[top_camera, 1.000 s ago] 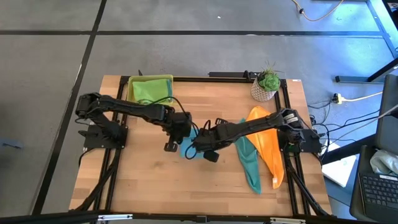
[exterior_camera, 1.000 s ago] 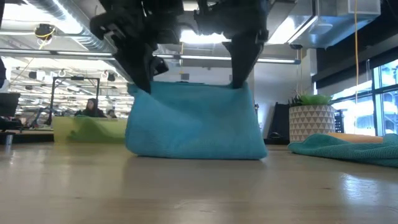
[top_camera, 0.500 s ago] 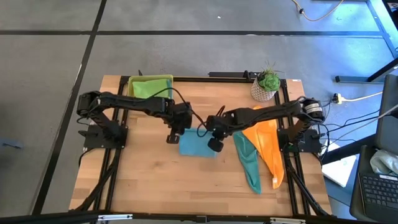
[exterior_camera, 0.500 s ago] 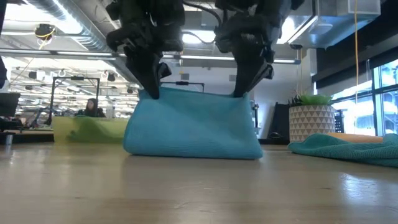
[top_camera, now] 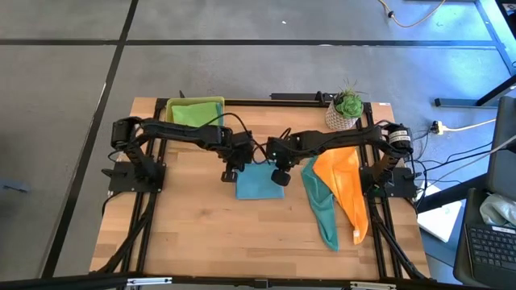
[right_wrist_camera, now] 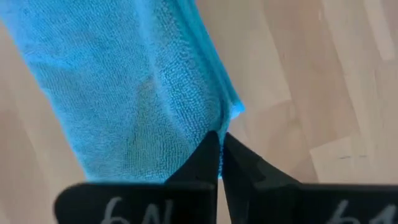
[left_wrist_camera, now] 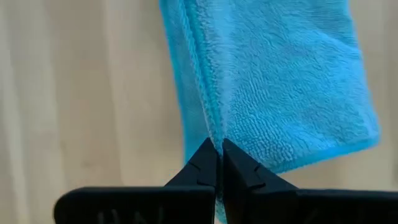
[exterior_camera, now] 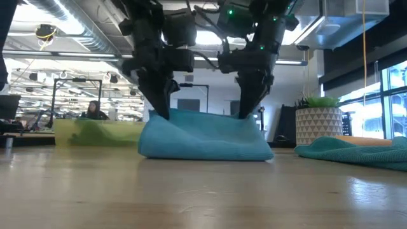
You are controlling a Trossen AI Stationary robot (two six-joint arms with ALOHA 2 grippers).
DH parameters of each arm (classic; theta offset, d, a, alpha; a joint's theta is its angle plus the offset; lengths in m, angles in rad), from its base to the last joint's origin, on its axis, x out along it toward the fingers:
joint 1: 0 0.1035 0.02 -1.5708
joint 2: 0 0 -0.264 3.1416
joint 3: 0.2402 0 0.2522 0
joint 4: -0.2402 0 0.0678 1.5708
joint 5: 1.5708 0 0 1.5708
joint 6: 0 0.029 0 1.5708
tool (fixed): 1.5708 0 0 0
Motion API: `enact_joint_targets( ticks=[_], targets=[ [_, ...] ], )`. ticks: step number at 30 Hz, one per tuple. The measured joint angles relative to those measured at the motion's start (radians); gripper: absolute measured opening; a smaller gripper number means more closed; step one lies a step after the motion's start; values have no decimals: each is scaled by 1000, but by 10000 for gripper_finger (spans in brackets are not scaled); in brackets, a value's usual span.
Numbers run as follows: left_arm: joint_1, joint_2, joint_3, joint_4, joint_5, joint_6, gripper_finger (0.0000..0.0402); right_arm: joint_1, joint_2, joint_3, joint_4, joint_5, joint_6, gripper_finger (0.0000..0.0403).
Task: Fold microfiber towels
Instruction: Fold the left blue towel
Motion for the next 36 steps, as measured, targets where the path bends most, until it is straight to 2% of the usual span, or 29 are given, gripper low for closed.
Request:
enact_joint_targets(
  ticks=[11, 18, 28, 36],
  targets=[
    [33, 8, -1, 1, -2, 3, 2, -30, 38, 1, 47, 0, -62, 12],
    [29, 7, -34, -12, 10, -5, 35, -34, 56, 1, 78, 0, -80, 21],
    [31, 7, -48, -11, -187, -31, 54, -51, 67, 1, 99, 25, -82, 70],
    [31, -40, -48, -80, -216, -112, 54, -73, 66, 1, 61, 27, -40, 91]
  ],
)
